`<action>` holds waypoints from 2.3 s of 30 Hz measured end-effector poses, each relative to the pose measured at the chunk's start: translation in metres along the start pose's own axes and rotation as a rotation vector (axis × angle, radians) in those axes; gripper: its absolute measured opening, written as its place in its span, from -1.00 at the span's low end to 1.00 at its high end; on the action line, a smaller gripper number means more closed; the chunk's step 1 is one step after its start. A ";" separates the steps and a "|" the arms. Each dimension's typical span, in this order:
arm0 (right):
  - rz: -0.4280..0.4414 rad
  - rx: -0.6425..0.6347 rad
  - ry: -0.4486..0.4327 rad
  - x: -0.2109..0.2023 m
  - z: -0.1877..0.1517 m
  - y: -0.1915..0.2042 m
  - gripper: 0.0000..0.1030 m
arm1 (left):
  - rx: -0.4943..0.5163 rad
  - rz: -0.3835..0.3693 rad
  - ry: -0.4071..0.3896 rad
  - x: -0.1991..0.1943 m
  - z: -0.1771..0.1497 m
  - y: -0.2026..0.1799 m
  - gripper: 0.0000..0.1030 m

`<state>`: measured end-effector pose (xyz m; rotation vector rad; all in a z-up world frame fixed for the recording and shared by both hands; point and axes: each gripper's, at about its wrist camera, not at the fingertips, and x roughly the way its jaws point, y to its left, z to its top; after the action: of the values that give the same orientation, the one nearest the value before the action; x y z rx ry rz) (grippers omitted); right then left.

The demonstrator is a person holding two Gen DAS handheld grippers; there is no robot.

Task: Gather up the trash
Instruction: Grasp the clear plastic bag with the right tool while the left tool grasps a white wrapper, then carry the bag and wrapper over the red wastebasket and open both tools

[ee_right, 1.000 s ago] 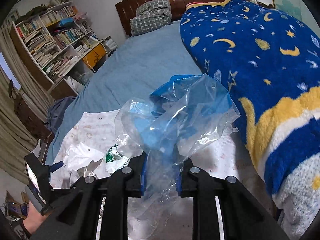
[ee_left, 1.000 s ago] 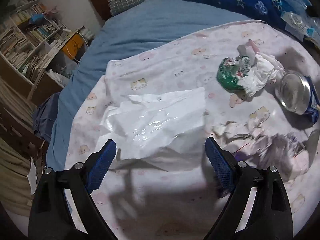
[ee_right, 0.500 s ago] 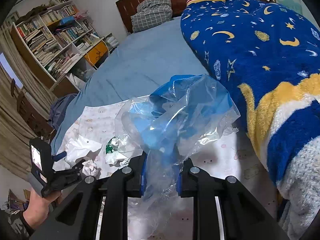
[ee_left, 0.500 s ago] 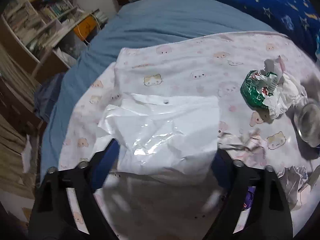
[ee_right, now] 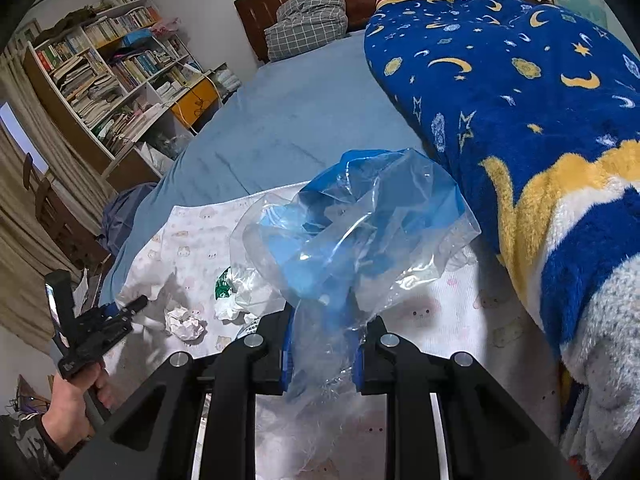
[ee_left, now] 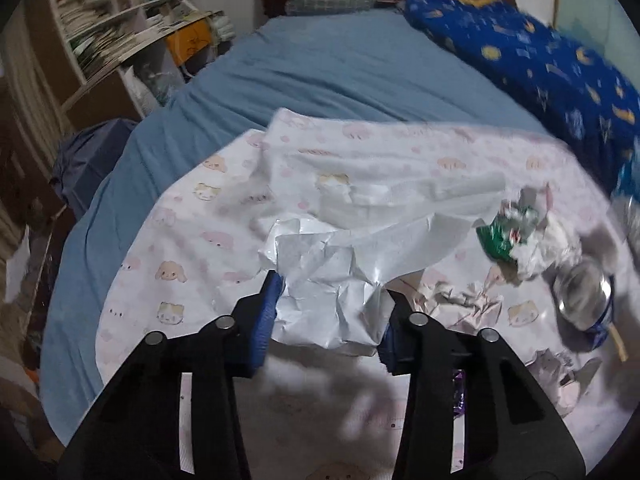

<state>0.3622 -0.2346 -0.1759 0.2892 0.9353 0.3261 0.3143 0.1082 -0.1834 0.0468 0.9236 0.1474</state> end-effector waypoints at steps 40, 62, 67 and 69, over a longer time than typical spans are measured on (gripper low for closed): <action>-0.004 0.059 0.287 -0.279 -0.391 0.098 -0.57 | -0.022 -0.343 0.342 -0.259 -0.291 -0.062 -0.89; -0.163 0.085 0.774 -0.080 -0.560 0.029 -0.48 | 0.032 -0.208 0.764 -0.100 -0.437 -0.102 -0.77; -0.185 0.053 0.729 -0.086 -0.550 0.034 -0.13 | 0.018 -0.229 0.795 -0.099 -0.437 -0.098 -0.61; -0.213 0.029 0.705 -0.091 -0.539 0.038 0.17 | 0.030 -0.234 0.774 -0.101 -0.434 -0.100 -0.57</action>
<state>-0.1366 -0.1812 -0.3973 0.0929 1.6525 0.2168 -0.0811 -0.0151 -0.3748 -0.0994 1.6944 -0.0777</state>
